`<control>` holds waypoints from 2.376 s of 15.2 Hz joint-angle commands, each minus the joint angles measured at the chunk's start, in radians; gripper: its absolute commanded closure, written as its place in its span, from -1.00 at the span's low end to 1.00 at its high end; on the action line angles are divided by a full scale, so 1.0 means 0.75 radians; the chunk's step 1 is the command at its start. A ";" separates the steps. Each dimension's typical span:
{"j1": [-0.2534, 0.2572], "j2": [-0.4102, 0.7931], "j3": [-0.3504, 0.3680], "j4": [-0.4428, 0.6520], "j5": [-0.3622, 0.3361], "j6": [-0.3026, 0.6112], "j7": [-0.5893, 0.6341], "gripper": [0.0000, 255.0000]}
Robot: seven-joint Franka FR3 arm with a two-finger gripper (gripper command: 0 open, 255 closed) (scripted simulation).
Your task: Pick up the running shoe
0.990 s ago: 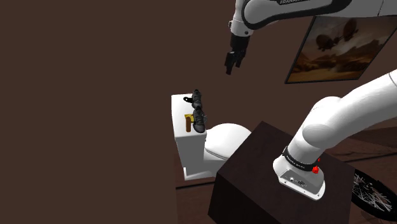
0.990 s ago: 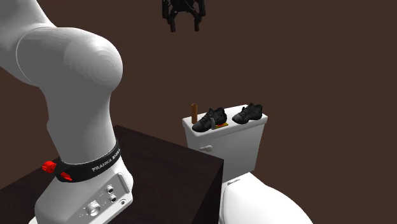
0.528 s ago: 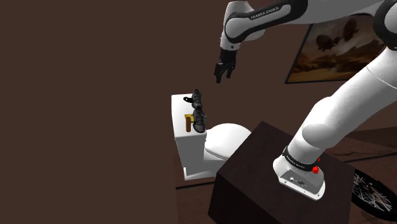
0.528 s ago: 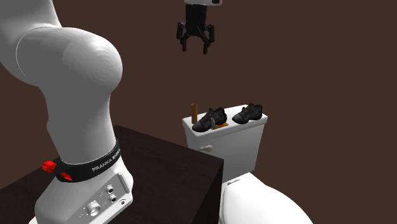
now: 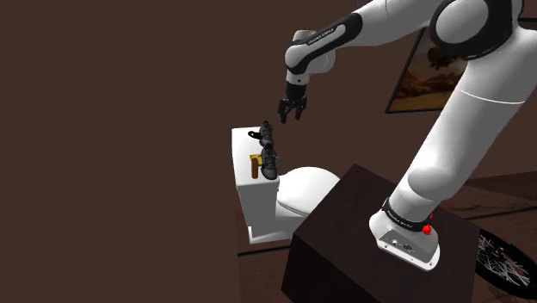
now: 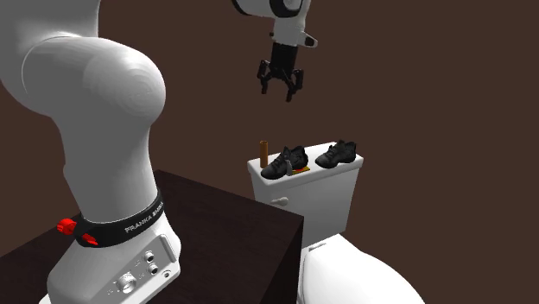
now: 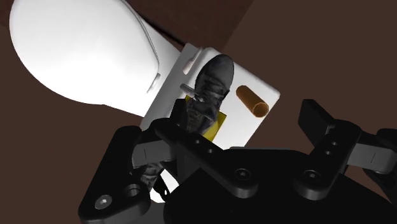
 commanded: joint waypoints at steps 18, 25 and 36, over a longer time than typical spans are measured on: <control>-0.171 0.956 0.080 0.648 0.419 0.040 -0.113 -1.00; -0.177 1.052 0.093 0.685 0.435 0.096 -0.140 -1.00; -0.177 1.053 0.093 0.686 0.435 0.096 -0.140 1.00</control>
